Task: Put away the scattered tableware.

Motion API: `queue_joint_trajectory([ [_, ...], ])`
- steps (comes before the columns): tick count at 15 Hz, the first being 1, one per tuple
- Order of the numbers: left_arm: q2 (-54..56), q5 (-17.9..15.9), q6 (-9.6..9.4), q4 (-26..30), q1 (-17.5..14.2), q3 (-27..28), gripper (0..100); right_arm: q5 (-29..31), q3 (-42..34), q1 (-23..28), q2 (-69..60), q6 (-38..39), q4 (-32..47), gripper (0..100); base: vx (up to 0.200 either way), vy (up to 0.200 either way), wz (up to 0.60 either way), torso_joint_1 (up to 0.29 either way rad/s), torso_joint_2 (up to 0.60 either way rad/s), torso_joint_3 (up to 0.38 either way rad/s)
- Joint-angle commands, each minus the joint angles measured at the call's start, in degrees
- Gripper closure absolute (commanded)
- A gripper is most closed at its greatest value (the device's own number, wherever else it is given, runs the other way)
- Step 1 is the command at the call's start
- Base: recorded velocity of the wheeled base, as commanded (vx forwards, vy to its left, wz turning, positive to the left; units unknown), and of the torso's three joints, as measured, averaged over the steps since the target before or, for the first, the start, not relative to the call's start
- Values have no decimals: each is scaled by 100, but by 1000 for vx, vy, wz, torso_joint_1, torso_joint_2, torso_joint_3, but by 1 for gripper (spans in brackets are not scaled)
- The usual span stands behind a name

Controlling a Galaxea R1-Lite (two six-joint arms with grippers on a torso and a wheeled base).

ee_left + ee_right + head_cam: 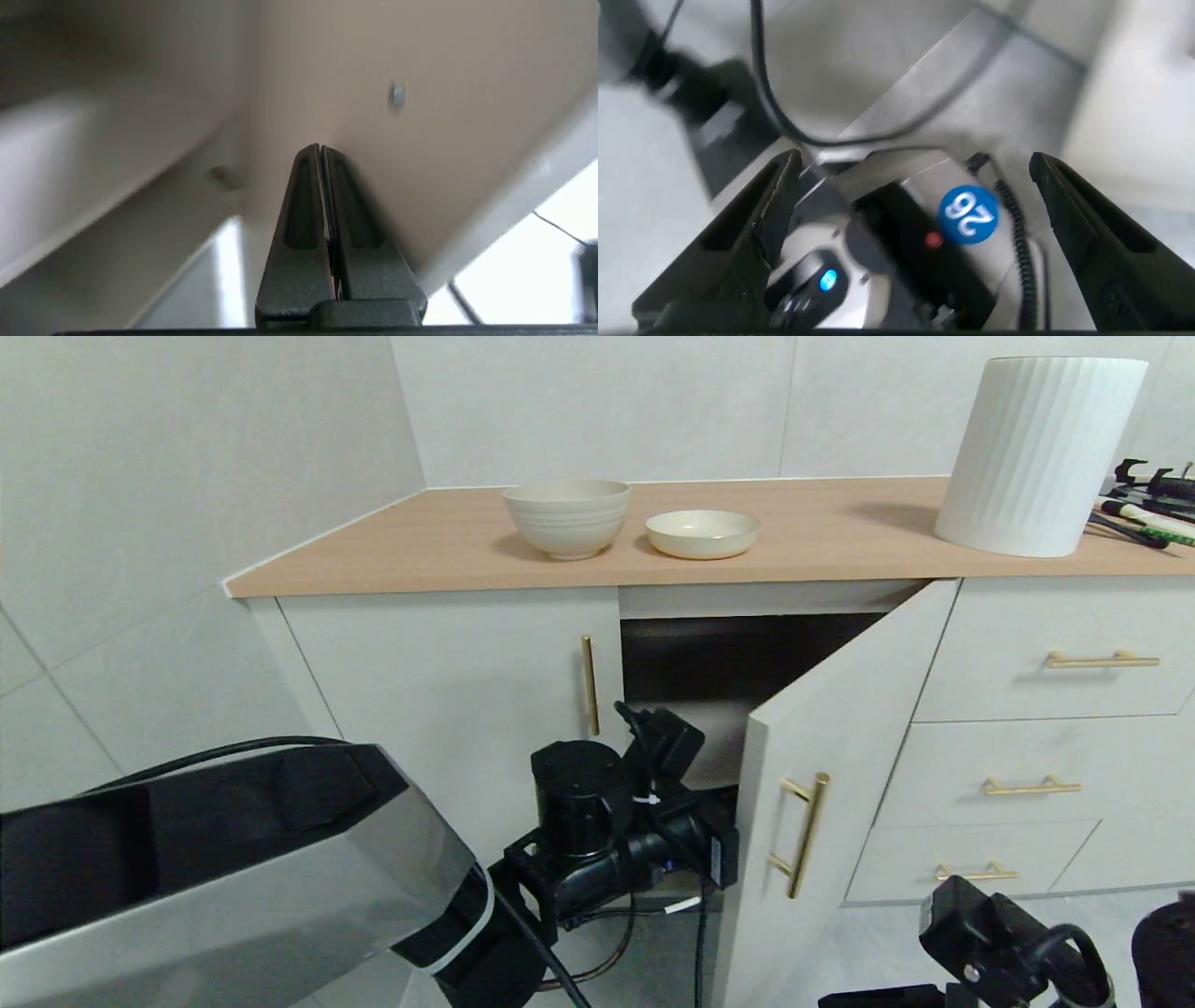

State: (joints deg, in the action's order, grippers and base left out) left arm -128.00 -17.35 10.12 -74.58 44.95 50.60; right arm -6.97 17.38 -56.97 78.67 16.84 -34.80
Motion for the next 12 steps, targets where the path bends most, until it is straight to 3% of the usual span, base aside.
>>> queue_joint_trajectory([
  [1, 47, 12, -10, 23, 647, 116, 100, -234, -253, -385, -334, -110, 9, 0, 0, 0, 0, 0, 0, 0],
  [3, 118, 144, -10, 14, 1122, 29, 100, -436, -446, -447, -431, -427, 0, 0, 0, 0, 0, 0, 0, 0],
  [5, 179, 223, -10, -39, 1148, -156, 100, -436, -587, -456, -440, -717, -9, 0, 0, 0, 0, 0, 0, 0],
  [9, 443, 241, -1, -21, 770, -402, 100, -410, -473, -421, -422, -708, -44, 0, 0, 0, 0, 0, 0, 0],
  [11, 856, 241, -1, 31, 506, -710, 100, -393, -306, -227, -378, -646, -35, 0, 0, 0, 0, 0, 0, 0],
  [12, 1278, 241, -1, 216, 216, -991, 100, -384, -148, 54, -317, -620, 18, 0, 0, 0, 0, 0, 0, 0],
])
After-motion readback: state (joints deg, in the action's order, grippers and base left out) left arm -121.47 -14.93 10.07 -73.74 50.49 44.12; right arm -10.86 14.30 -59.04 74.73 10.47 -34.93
